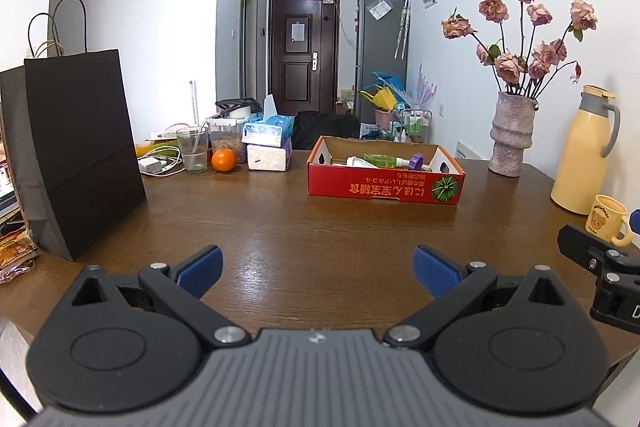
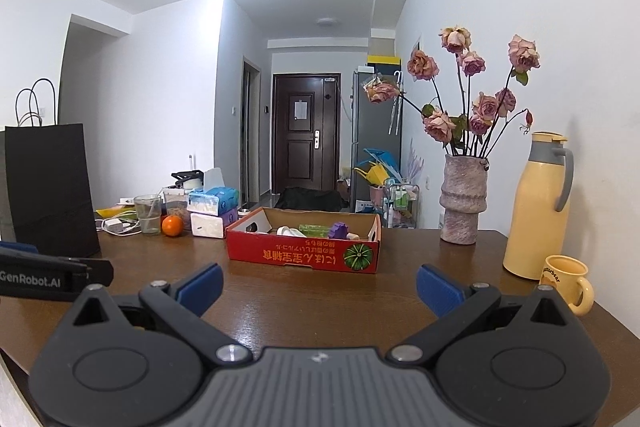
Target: Organize rigid objects
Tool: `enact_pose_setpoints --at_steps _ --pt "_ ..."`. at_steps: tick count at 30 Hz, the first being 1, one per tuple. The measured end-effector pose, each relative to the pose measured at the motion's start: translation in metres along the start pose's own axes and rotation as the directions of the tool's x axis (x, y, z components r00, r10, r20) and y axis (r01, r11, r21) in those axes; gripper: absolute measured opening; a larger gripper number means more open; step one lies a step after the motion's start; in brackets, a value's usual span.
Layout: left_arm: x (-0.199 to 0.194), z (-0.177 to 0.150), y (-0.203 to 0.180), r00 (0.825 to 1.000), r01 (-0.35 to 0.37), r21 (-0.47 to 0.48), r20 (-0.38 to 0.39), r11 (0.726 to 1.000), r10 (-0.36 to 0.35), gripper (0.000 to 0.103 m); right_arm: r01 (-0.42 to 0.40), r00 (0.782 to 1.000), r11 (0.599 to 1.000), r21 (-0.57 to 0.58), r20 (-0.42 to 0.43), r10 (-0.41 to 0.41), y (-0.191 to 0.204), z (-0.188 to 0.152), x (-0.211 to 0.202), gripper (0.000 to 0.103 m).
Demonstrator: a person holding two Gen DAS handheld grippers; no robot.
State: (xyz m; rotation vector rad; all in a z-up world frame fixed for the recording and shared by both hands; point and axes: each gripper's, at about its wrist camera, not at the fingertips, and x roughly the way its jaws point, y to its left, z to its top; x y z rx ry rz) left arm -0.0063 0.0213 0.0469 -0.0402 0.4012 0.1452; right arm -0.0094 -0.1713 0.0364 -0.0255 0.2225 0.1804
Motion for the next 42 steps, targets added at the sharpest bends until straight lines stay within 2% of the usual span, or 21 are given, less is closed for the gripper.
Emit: enact_pose_setpoints --at_steps 20,42 --pt "-0.01 -0.004 0.003 1.0 0.003 0.0 0.012 1.0 -0.003 0.103 0.002 1.0 1.0 -0.007 0.01 -0.002 0.003 0.0 -0.011 0.103" --pt "-0.007 -0.003 -0.001 1.0 0.02 0.021 0.007 1.0 -0.02 0.103 0.002 1.0 1.0 -0.006 -0.004 -0.002 0.001 -0.003 -0.004 0.103"
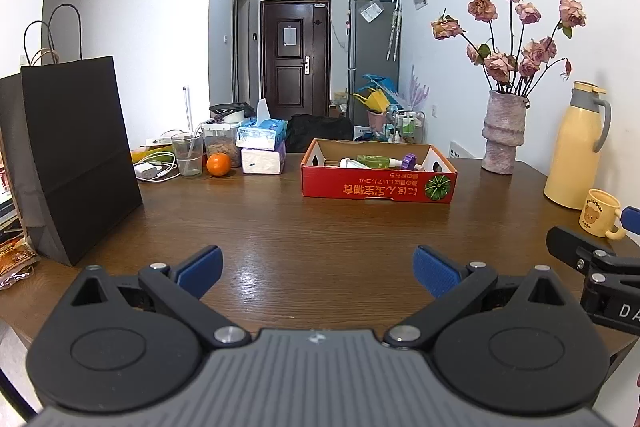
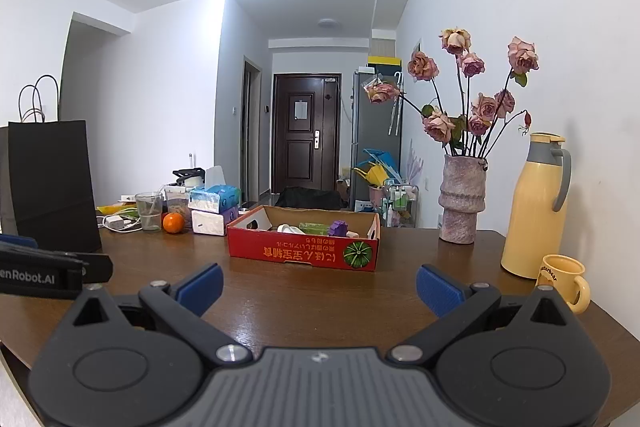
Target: Organize rigid objects
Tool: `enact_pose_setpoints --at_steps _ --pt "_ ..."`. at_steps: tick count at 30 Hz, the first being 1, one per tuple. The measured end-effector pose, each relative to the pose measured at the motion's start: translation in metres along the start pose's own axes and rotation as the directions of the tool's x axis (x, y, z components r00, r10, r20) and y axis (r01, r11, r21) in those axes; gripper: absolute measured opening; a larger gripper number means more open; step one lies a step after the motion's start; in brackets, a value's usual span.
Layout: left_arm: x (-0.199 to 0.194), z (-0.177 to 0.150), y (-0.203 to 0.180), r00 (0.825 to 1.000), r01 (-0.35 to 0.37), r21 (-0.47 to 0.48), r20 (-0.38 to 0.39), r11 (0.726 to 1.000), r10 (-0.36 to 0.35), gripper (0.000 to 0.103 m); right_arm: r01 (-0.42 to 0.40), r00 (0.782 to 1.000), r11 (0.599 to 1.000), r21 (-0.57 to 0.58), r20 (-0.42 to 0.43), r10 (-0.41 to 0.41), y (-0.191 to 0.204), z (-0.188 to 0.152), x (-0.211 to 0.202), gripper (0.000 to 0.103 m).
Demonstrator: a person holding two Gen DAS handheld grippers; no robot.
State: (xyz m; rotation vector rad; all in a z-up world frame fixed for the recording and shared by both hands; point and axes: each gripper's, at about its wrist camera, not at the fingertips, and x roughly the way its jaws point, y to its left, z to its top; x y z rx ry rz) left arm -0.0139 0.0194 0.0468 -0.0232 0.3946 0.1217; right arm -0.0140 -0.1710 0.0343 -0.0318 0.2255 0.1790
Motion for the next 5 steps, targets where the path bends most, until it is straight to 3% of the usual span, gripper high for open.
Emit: enact_pose_setpoints --at_steps 5 --pt "0.0028 -0.0002 0.0019 1.0 0.01 -0.006 -0.004 1.0 -0.01 0.103 0.0 1.0 1.0 0.0 -0.007 0.0 -0.0001 -0.0012 0.0028 0.103"
